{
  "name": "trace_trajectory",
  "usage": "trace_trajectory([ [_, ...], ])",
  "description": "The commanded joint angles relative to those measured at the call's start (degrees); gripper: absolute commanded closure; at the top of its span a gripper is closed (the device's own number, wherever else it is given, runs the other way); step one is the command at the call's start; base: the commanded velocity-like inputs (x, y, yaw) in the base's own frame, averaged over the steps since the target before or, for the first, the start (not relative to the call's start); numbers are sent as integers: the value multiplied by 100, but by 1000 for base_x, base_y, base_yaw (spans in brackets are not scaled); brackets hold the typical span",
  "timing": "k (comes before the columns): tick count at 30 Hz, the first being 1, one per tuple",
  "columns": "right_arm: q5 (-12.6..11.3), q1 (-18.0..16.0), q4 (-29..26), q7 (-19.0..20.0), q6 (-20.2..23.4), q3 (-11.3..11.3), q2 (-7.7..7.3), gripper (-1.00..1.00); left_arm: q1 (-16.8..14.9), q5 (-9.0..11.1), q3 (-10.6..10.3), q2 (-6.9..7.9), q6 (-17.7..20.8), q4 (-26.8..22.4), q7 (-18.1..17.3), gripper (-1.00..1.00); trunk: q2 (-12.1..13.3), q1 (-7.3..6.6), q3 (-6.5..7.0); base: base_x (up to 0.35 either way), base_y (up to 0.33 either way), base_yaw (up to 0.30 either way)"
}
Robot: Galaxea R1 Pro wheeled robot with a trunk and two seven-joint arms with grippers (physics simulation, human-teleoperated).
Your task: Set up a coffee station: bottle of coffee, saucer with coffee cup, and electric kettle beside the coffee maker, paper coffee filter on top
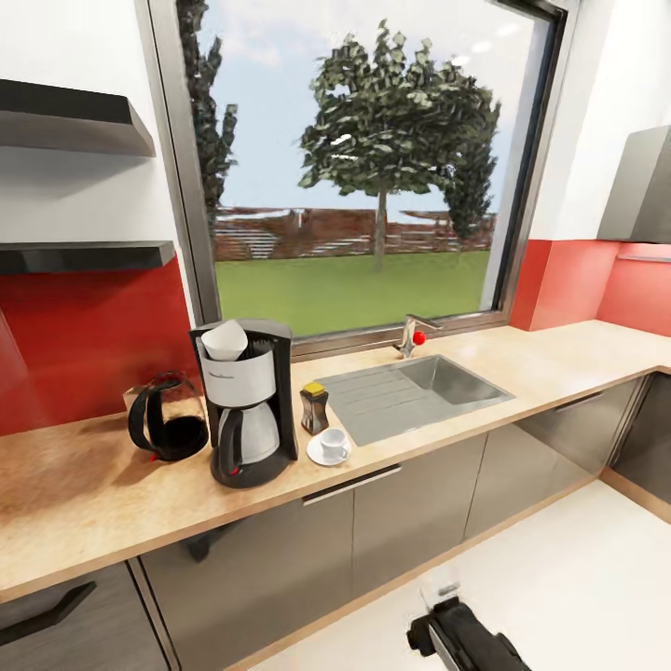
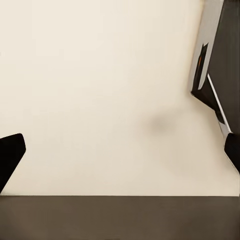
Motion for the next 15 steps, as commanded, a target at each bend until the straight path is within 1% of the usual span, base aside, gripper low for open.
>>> trace_trajectory([
  [1, 37, -5, 685, -11, -542, 30, 8, -100, 8, -35, 36, -3, 33, -33, 3, -100, -3, 2, 1, 0, 0, 0],
  [2, 35, -4, 1711, -11, -1575, 24, 14, -100, 8, -35, 32, -4, -9, -46, 1, -100, -3, 2, 1, 0, 0, 0],
  [3, 36, 11, 2068, -11, -2137, 15, 15, -100, 8, -40, 30, -4, -144, -50, -2, -100, -3, 2, 1, 0, 0, 0],
  [4, 33, 28, 2192, -11, -2435, -1, 16, -100, 8, -44, 27, -4, -267, -48, -4, -100, -3, 2, 1, 0, 0, 0],
  [5, 26, 187, 2322, -11, -2862, -76, 11, -100, 8, -56, 24, -4, -506, -46, -5, -100, -3, 2, 1, 0, 0, 0],
  [7, -35, 430, 2376, -11, -3146, -248, -4, -100, 8, -65, 23, -2, -630, -45, -6, -100, -3, 2, 1, 0, 0, 0],
  [8, -139, 598, 2396, -8, -3328, -410, -25, -100, 5, -67, 22, 5, -679, -45, -6, -100, -3, 2, 1, 0, 0, 0],
  [9, -186, 649, 2401, -7, -3391, -461, -30, -100, 4, -68, 22, 5, -691, -45, -6, -100, -3, 2, 1, 0, 0, 0],
  [10, -292, 748, 2408, -2, -3517, -537, -42, -100, 2, -69, 22, 2, -709, -45, -6, -100, -3, 2, 1, 0, 0, 0],
  [11, -348, 800, 2411, 0, -3576, -566, -46, -100, 2, -68, 22, 1, -716, -45, -6, -100, -3, 2, 1, 0, 0, 0],
  [13, -534, 1016, 2417, 6, -3750, -637, -67, -100, 0, -62, 22, -10, -742, -50, -2, -100, -3, 2, 1, 0, 0, 0],
  [15, -622, 1202, 2420, 49, -3828, -665, -147, -100, 0, -54, 27, -17, -754, -52, -3, -100, -3, 2, 1, 0, 0, 0],
])
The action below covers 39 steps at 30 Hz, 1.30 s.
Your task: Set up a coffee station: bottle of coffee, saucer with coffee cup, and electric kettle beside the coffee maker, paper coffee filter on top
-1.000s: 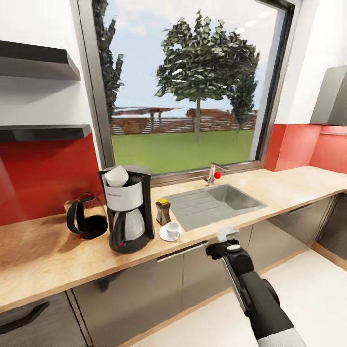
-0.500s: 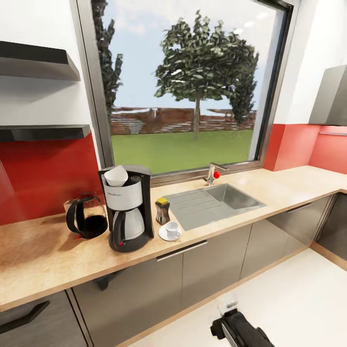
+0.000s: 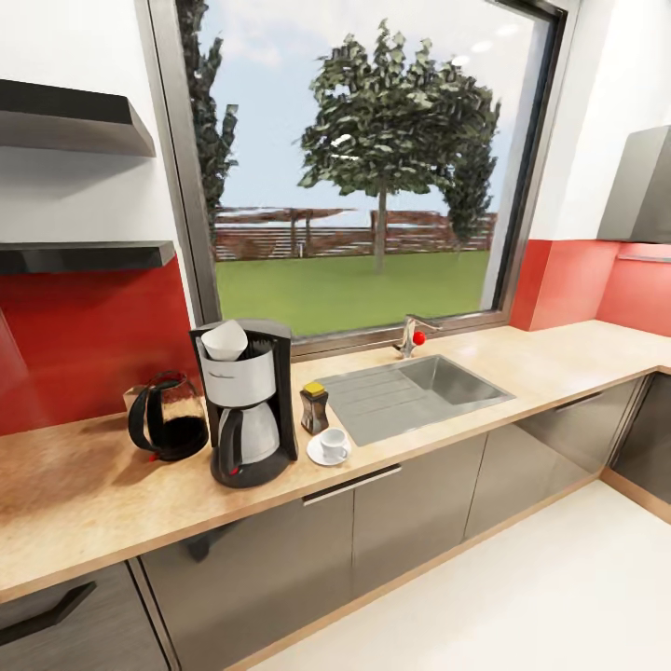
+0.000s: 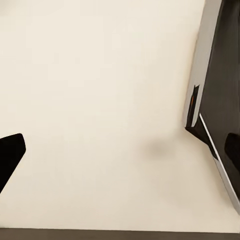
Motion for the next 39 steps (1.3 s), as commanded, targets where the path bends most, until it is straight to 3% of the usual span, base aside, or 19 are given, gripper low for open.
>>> trace_trajectory([
  [1, -6, 98, 9, 94, -31, 8, -75, -100, 4, -32, 48, -8, -15, -5, 4, -100, -2, 2, 0, 0, 0, 0],
  [3, -20, 243, 15, 589, 39, 2, -145, -100, 4, -26, 62, -14, -13, 4, 8, -100, -2, 2, 0, 0, 0, 0],
  [5, -21, 313, 16, 775, 307, 0, -160, -100, 4, -26, 73, -17, -5, 13, 8, -100, -2, 2, 0, 0, 0, 0],
  [9, -32, 356, 8, 881, 1469, -7, -158, -100, 4, -27, 82, -24, 55, 45, 9, -100, -2, 2, 0, 0, 0, 0],
  [12, 9, 362, 8, 881, 1907, 14, -144, -100, 4, -27, 70, -30, 87, 52, 14, -100, -2, 2, 0, 0, 0, 0],
  [22, 29, 362, -25, 875, 1962, 14, -116, -100, 4, -18, 66, -121, 102, 70, 9, -100, -2, 2, 0, 0, 0, 0],
  [34, 27, 362, -39, 871, 1934, 12, -108, -100, 4, -16, 76, -130, 103, 84, 16, -100, -2, 2, 0, 0, 0, 0],
  [39, 27, 362, -44, 870, 1405, 10, -141, -100, 4, -10, 84, -130, 107, 89, 15, -100, -2, 2, 0, 0, 0, 0],
])
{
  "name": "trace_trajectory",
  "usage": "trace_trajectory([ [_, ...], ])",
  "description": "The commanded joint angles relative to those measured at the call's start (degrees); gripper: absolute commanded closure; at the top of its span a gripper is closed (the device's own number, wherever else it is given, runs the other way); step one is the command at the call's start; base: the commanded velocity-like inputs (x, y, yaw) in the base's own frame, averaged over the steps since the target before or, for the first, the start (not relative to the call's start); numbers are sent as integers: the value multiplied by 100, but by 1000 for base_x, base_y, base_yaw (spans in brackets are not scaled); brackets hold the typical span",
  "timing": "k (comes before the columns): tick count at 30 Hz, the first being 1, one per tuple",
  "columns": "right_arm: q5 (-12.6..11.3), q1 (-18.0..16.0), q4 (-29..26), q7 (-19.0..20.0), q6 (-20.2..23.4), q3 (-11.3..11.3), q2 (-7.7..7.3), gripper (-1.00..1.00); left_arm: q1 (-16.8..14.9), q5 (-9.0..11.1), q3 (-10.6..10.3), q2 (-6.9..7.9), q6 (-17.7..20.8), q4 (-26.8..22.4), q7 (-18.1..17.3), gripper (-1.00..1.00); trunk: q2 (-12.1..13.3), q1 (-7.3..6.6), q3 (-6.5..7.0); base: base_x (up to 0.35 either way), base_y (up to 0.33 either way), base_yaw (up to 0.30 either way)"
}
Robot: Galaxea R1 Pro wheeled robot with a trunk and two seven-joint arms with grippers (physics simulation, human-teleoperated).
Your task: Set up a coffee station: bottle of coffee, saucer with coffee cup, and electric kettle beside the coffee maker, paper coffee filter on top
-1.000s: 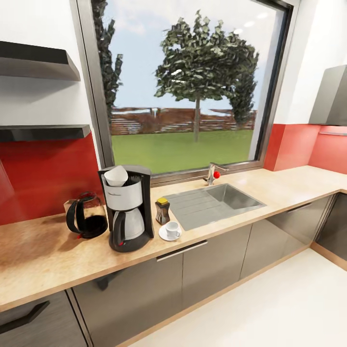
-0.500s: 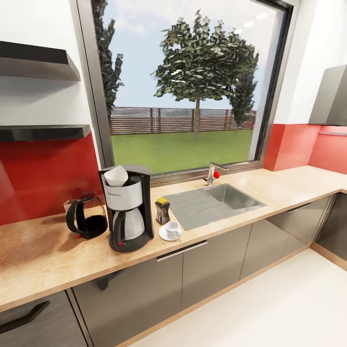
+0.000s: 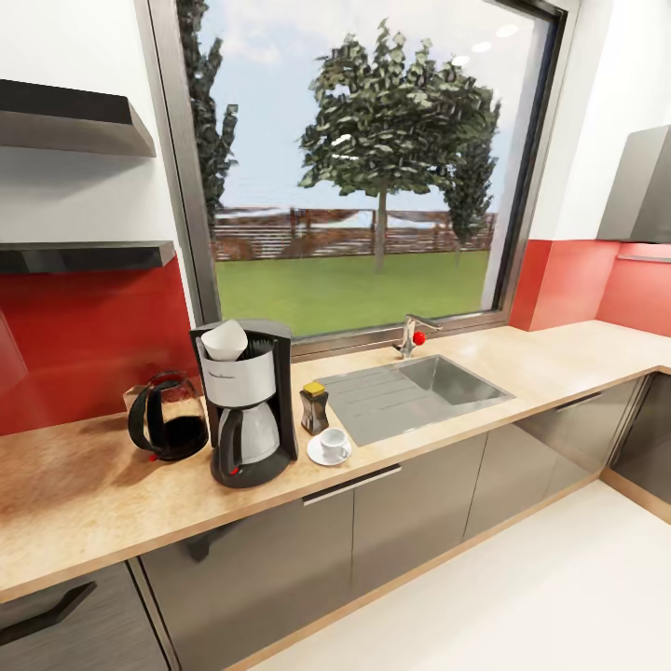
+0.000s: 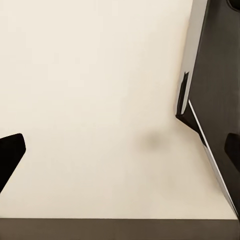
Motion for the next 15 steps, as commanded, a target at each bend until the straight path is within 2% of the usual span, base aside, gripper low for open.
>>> trace_trajectory([
  [1, 22, 2, -12, 11, -127, 10, 1, -100, 4, -34, 46, -2, -10, -5, 3, -100, -2, 2, 0, 0, 0, 0],
  [3, 21, 2, -12, 13, -482, 9, 4, -100, 4, -33, 45, -2, 59, -5, 6, -100, -2, 2, 0, 0, 0, 0],
  [7, 21, 2, -12, 14, -768, 9, 4, -100, 5, -32, 41, -18, 367, -8, 21, -100, -2, 2, 0, 0, 0, 0],
  [15, 20, 2, -12, 16, -796, 9, 5, -100, 5, -44, 19, -97, 415, -7, 1, -100, -2, 2, 0, 0, 0, 0],
])
